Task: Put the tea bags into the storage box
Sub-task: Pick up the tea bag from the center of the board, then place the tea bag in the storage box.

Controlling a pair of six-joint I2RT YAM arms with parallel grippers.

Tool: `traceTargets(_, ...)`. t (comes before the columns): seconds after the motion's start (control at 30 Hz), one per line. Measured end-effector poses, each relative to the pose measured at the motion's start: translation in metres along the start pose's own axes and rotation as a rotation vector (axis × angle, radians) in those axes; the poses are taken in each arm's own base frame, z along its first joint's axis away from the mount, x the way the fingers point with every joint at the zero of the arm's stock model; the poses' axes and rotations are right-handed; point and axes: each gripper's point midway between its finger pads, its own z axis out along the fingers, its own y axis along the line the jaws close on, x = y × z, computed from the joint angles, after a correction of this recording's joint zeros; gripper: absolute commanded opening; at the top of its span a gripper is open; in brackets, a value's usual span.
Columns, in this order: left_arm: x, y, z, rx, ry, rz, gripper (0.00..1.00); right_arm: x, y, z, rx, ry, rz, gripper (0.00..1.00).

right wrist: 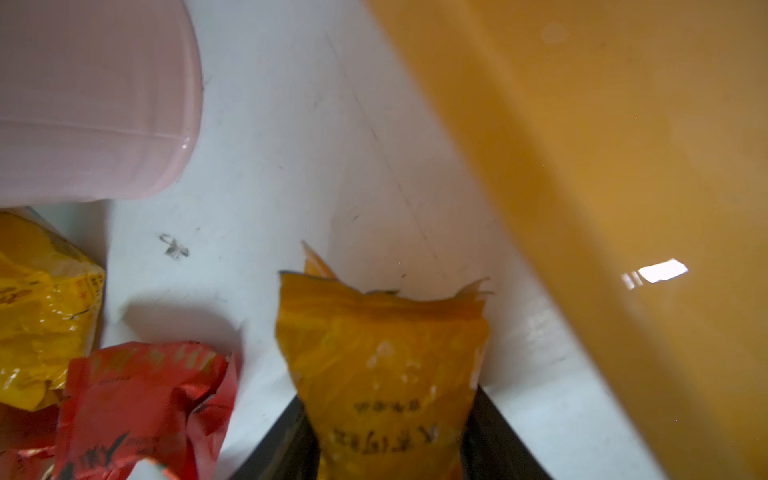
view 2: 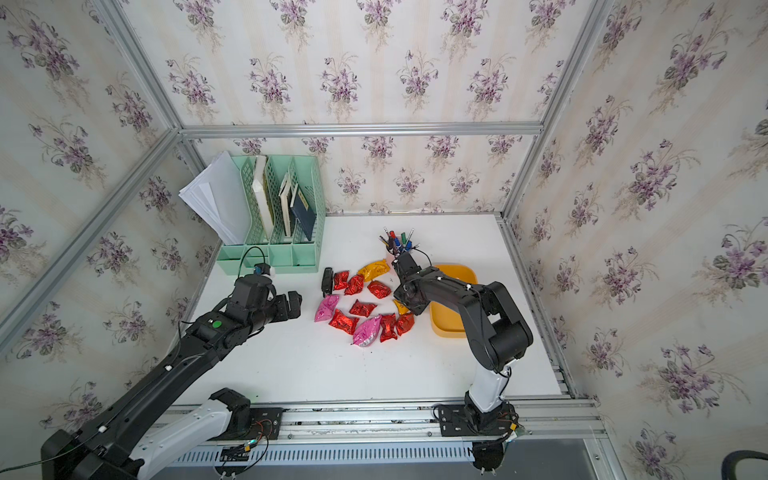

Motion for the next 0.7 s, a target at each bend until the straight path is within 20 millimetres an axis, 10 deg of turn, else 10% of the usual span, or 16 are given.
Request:
traceTargets(0.27,0.003,0.0,-0.001,0.008,0.002,0.023,0.99,0.009,0.028,-0.007,-0.042,-0.026,-0.107,0.29)
traceTargets(0.7,0.004,-0.019,0.009,0.091,0.038,0.1,0.99,-0.032,0.06,-0.104,-0.238,-0.155,-0.264,0.24)
